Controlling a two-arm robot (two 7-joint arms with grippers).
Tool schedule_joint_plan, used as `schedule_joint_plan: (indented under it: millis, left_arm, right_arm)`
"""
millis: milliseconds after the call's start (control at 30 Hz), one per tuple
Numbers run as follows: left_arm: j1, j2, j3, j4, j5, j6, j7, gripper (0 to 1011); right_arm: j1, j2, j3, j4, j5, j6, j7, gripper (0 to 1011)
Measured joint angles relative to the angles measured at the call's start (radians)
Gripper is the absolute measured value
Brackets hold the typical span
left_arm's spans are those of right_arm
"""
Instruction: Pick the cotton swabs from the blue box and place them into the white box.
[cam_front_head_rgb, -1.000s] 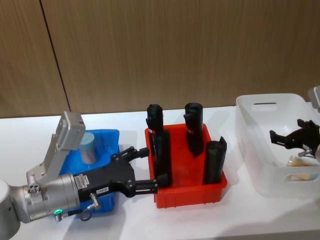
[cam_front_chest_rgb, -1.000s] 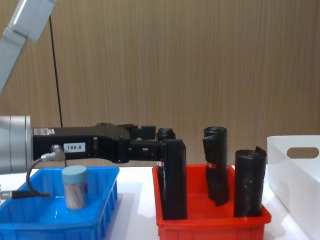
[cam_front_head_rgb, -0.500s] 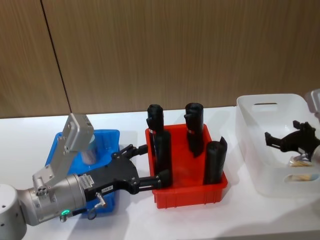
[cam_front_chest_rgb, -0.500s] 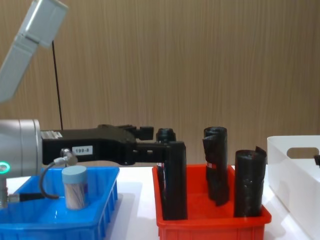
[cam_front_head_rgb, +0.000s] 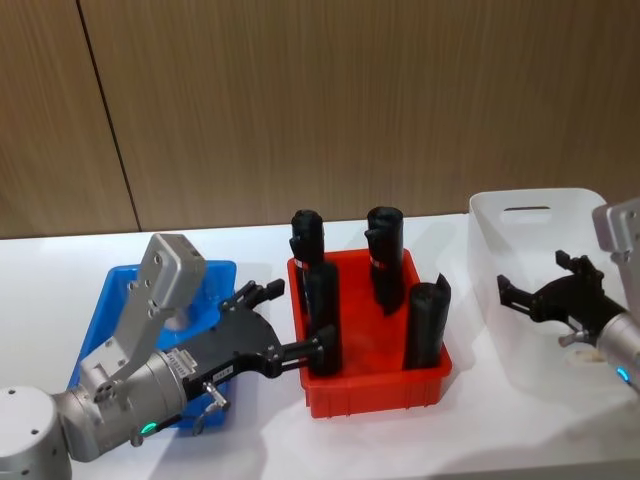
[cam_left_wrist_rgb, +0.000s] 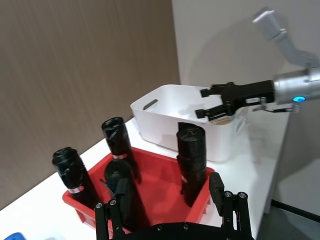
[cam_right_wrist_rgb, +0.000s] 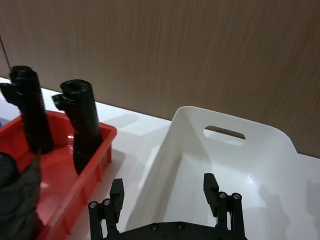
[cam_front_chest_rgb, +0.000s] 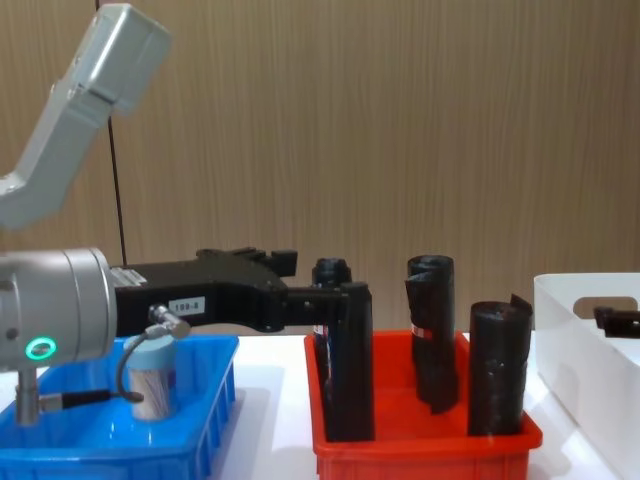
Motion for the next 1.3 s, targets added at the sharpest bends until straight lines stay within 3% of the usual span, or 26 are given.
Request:
schedule_joint_plan:
  millis: [900, 1300]
  left_arm:
    - [0.054, -0.029, 0.053, -0.067, 0.099, -0.049, 0.360, 1004]
    - [0.077, -0.042, 0.076, -0.097, 0.142, -0.071, 0.518, 1004]
  right_arm:
    - [-0.267, -0.030, -0.003, -0.338, 0.057, -0.102, -0.093, 1002]
    - [-0.329, -0.037, -0.004, -0.415, 0.070, -0.125, -0.115, 1001]
